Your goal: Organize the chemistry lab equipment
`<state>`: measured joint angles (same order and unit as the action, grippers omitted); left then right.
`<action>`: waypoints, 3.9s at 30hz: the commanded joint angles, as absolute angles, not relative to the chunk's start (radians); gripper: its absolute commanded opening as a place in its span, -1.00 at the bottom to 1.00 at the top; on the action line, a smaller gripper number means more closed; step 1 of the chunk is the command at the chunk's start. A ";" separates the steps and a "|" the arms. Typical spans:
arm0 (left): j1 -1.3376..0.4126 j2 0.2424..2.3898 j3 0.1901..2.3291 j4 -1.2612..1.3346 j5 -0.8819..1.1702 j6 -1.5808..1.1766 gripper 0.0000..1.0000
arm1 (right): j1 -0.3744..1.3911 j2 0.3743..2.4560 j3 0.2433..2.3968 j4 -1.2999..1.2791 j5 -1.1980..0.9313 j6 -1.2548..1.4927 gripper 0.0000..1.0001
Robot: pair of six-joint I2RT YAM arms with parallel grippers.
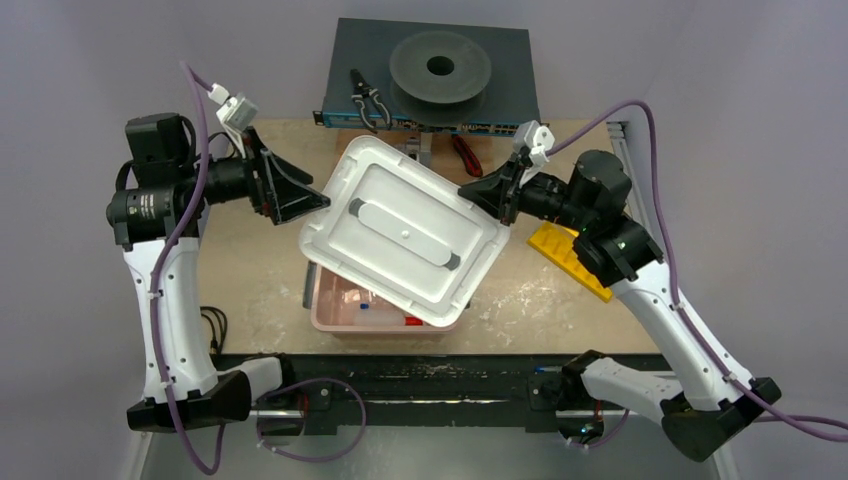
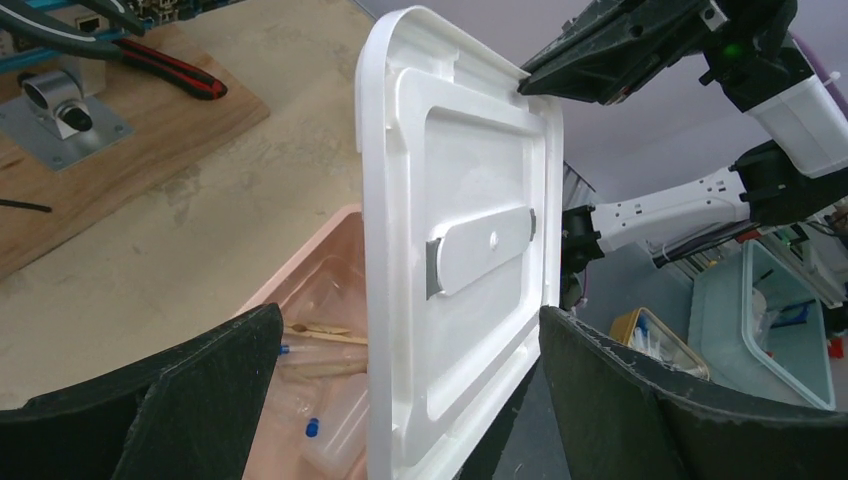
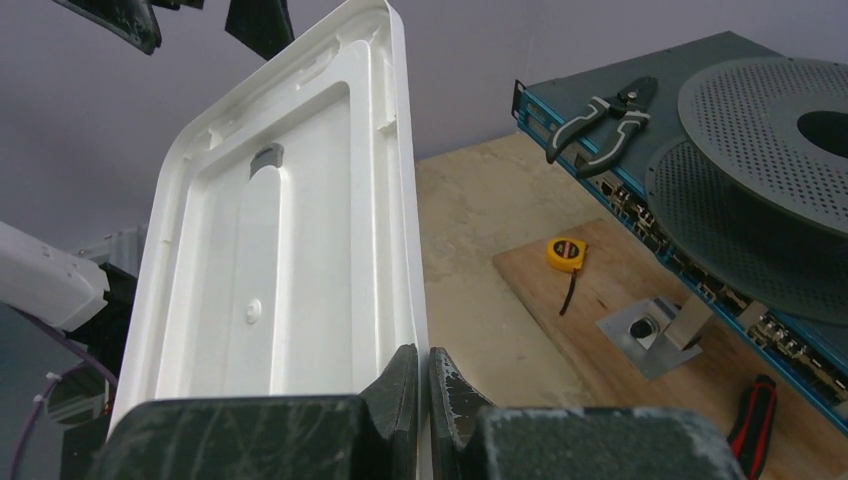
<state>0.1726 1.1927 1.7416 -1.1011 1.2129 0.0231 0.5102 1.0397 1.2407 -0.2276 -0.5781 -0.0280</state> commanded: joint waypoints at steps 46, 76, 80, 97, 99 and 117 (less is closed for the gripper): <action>0.098 0.412 1.272 -1.165 1.043 1.770 -1.00 | 0.400 1.178 1.421 -0.190 -0.337 0.581 0.74; 0.098 0.266 1.041 -1.135 1.457 2.673 -1.00 | 0.402 1.305 1.166 0.097 -0.944 0.815 0.70; 0.098 0.272 1.025 -1.086 1.434 2.674 -1.00 | 0.402 1.303 1.117 0.154 -0.979 0.864 0.66; 0.098 0.293 0.958 -0.983 1.434 2.674 -1.00 | 0.477 1.317 0.982 0.561 -1.015 1.168 0.11; 0.097 0.294 0.951 -0.986 1.427 2.674 -1.00 | 0.478 1.317 0.975 0.587 -1.015 1.191 -0.12; 0.098 0.295 0.839 -1.043 0.809 1.937 1.00 | 0.409 1.287 0.853 0.801 -0.837 1.419 -1.00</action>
